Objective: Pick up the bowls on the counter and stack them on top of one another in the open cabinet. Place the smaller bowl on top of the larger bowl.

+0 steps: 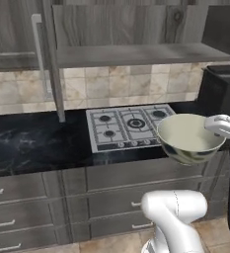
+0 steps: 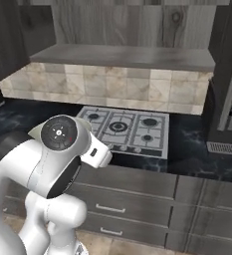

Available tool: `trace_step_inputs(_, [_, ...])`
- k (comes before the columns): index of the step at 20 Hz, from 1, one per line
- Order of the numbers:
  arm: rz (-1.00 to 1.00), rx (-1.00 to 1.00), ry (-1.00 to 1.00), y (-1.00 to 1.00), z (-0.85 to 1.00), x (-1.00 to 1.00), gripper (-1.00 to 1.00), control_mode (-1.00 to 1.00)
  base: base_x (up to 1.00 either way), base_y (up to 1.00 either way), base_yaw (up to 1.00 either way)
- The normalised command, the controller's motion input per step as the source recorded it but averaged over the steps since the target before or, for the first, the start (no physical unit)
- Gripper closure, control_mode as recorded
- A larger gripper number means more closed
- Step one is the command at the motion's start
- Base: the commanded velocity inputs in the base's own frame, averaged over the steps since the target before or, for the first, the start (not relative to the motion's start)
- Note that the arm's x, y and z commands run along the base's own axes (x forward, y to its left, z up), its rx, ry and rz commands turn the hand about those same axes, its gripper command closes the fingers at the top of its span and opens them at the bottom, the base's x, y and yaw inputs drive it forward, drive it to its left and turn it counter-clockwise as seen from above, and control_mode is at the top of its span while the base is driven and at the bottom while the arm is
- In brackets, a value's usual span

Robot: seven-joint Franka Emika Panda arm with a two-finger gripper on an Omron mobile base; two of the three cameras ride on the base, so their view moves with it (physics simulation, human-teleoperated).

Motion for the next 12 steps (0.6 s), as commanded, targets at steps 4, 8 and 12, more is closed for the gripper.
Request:
trace_step_inputs(4, [0.00, 0.00, 0.00, 0.00, 0.00, 0.00, 1.00, 1.00, 0.62, -0.02, 0.00])
trace_step_inputs(8, [0.00, 0.00, 0.00, 0.00, 0.00, 0.00, 1.00, 1.00, 0.62, -0.07, 0.00])
trace_step_inputs(12, [0.00, 0.00, 0.00, 0.00, 0.00, 0.00, 1.00, 1.00, 0.62, -0.10, 0.00])
